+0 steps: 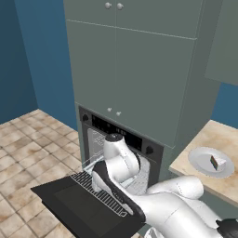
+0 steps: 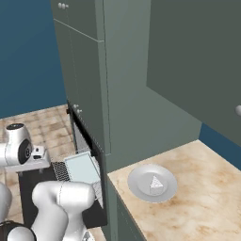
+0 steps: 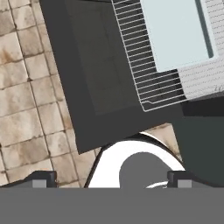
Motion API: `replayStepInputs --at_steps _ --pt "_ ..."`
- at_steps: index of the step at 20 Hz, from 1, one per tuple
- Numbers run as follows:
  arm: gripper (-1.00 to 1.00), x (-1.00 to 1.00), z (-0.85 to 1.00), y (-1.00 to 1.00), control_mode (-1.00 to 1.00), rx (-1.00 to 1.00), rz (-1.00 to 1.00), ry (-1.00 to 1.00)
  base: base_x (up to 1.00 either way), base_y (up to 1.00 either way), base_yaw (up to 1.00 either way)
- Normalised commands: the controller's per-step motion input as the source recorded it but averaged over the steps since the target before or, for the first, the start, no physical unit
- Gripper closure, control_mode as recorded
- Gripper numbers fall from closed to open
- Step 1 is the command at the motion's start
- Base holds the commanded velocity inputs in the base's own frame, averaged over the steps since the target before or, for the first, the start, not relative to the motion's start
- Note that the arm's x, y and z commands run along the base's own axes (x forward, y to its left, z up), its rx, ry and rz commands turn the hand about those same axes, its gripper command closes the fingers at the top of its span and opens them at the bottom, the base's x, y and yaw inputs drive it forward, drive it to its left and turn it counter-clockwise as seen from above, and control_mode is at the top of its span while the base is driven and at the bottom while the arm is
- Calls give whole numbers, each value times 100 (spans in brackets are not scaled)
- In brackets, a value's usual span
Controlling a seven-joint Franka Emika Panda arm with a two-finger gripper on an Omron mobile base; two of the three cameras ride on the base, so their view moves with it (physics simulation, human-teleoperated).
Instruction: Take the baked cake out of the oven and place it on the plate for cooling. Then close the oven door.
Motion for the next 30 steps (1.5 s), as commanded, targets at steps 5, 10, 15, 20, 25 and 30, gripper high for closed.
replayStepInputs --at_steps 5,10,15,20,25,30 --pt "-100 74 -64 45 -100 -4 0 2 0 0 0" --pt "-100 80 -59 33 -100 -3 0 2 0 0 0" --pt "-100 78 -49 31 -100 -1 0 8 0 0 0" --pt "-100 69 -43 40 -100 -1 0 11 0 0 0" --pt "-100 57 -39 41 -100 0 0 10 0 0 0" --pt "-100 43 -35 50 -100 -3 0 8 0 0 0"
